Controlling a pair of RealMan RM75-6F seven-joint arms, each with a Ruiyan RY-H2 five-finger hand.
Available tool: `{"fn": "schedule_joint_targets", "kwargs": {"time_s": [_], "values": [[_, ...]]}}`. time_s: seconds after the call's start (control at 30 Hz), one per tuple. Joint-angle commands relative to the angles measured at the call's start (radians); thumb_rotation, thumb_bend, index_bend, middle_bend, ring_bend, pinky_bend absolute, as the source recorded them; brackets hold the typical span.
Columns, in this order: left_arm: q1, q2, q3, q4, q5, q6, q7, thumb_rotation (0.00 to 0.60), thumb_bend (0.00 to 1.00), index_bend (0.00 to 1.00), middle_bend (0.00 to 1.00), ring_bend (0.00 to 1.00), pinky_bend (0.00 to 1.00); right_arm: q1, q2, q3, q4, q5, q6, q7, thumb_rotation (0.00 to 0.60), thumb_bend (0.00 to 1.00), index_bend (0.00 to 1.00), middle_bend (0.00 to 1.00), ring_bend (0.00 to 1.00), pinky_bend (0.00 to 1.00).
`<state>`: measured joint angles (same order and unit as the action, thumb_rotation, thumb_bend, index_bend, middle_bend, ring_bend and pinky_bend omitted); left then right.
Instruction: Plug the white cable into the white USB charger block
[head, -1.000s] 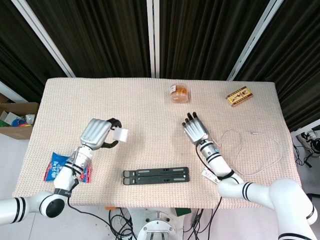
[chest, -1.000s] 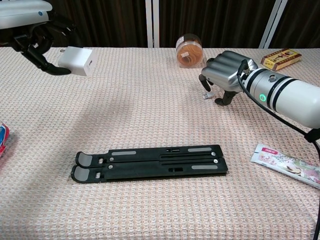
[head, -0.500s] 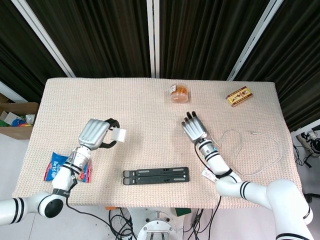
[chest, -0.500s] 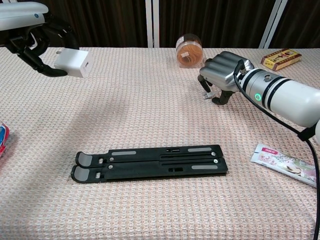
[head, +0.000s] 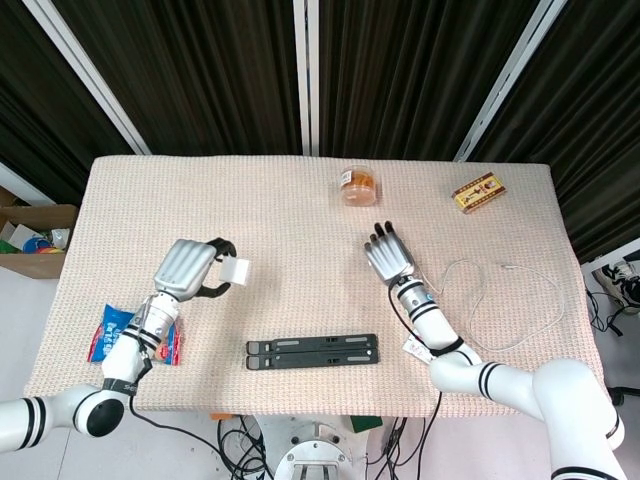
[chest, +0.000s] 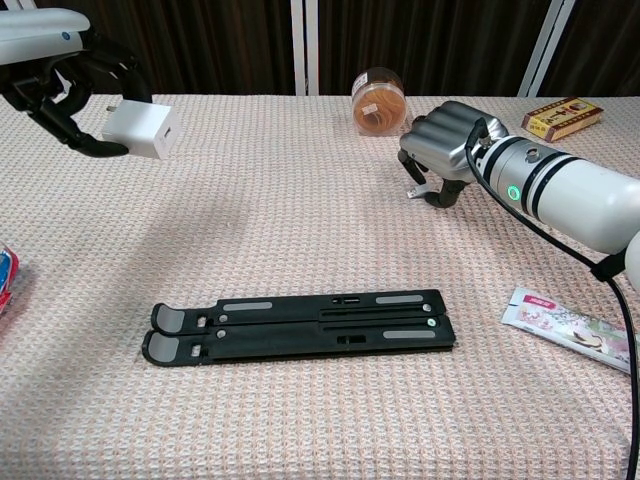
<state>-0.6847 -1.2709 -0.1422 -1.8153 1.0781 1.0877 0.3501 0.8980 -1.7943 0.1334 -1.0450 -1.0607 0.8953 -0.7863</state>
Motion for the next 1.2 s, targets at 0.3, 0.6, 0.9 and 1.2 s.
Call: {"fn": "schedule_joint_targets", "kwargs": {"time_s": [0.3,0.6,0.9,1.2], "values": [[0.006,0.010,-0.002,-0.004,0.006,-0.001,0.002,0.600,0.35,0.51,0.44,0.74,1.00,-0.014,0.025,0.012,-0.039,-0.019,0.024,0.027,0.600,0.48,0.66,0.47,0.22,0.28],[-0.005,0.041,-0.019,-0.045,-0.025,-0.010,0.028,0.600,0.35,0.51,0.44,0.74,1.00,-0.061,0.139,0.034,-0.207,-0.098,0.098,0.183,0.600,0.59,0.67,0.64,0.43,0.48],[-0.045,0.064,-0.056,-0.096,-0.090,-0.032,0.065,0.600,0.35,0.51,0.44,0.74,1.00,-0.103,0.252,0.051,-0.360,-0.108,0.125,0.259,0.600,0.62,0.68,0.66,0.44,0.49],[-0.153,0.033,-0.116,-0.125,-0.314,-0.058,0.158,0.600,0.35,0.51,0.44,0.74,1.00,-0.098,0.269,0.091,-0.510,-0.063,0.121,0.291,0.600,0.62,0.68,0.66,0.44,0.49]]}}
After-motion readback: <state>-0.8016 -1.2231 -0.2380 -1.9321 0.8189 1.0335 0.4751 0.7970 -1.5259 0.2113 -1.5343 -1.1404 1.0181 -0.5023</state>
